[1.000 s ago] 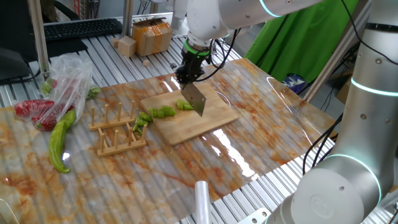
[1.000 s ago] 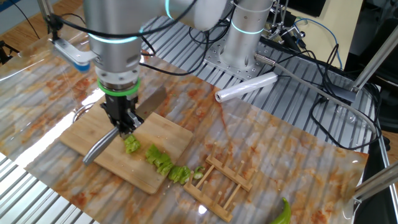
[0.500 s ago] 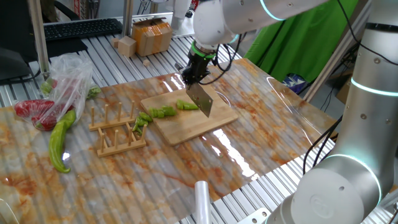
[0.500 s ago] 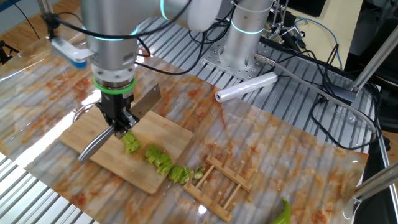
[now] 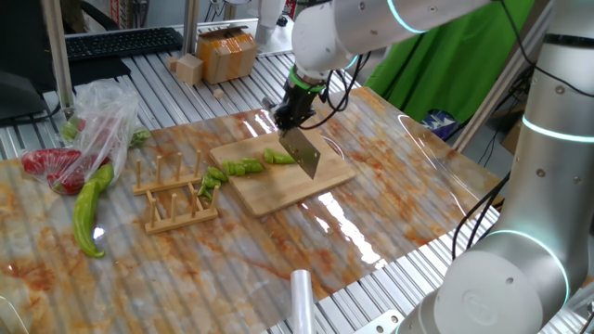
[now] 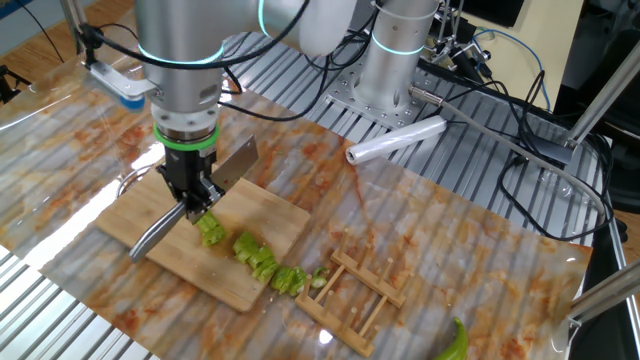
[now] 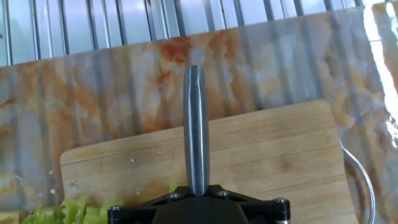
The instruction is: Chop the chili peppers
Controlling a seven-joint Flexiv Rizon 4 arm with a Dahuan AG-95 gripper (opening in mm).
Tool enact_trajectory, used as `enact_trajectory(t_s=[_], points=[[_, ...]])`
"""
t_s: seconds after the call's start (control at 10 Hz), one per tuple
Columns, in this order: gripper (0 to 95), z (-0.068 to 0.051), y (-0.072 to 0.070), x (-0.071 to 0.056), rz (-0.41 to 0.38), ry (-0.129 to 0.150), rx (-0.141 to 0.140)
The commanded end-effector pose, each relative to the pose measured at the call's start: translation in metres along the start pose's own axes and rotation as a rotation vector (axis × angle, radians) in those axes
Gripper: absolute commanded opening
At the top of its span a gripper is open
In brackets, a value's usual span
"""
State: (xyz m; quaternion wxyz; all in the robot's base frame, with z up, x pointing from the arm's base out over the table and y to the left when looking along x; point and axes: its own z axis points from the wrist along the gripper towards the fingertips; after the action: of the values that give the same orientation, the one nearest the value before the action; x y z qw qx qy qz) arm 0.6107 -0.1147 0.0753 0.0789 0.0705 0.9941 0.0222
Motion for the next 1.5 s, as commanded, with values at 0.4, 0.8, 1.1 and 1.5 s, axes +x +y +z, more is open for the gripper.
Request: enact_trajectory(t_s=[0.4,0.8,1.1,1.5], points=[[0.0,0.011,0.001,0.0,0.003,-0.004,-0.005],[0.0,0.029,0.002,0.003,0.009,-0.02,-0.02],[0.0,0.03,0.002,0.003,0.011,-0.033,-0.022],[0.0,0.014,0.0,0.002,0.005,-0.009,-0.018]])
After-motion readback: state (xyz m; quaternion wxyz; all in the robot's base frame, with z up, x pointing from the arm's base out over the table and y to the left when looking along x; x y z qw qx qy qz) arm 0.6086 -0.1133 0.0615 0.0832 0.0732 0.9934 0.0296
